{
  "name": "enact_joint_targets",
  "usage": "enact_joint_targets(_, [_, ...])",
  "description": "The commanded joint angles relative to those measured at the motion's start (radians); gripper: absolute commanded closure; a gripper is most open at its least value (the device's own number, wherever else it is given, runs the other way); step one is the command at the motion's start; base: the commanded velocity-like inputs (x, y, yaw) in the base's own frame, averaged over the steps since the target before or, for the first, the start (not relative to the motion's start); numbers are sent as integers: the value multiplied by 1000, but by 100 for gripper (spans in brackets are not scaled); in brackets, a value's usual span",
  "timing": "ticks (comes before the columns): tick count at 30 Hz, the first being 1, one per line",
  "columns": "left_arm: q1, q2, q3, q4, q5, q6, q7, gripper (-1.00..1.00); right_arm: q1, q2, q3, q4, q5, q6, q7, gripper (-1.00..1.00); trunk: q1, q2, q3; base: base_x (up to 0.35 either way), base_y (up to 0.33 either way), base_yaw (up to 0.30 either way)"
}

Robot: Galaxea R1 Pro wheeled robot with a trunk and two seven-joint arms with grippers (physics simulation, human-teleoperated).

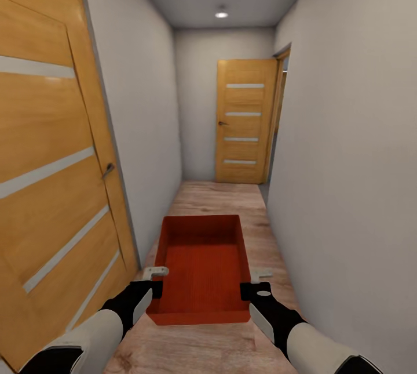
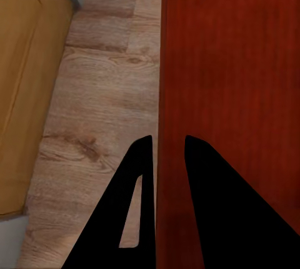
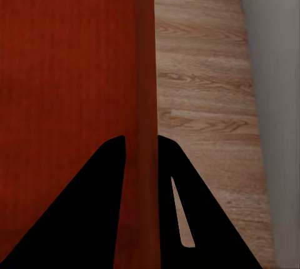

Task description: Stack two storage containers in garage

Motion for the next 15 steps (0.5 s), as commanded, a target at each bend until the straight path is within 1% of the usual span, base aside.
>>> enact_joint_targets(1, [1, 14, -1, 0, 6, 6, 5, 100, -2, -1, -17, -34, 2, -16, -4, 100, 1, -2, -2, 324, 0, -44])
enact_joint_targets(15, [1, 14, -1, 0, 6, 6, 5, 100, -2, -1, -17, -34, 2, -16, -4, 100, 1, -2, -2, 324, 0, -5])
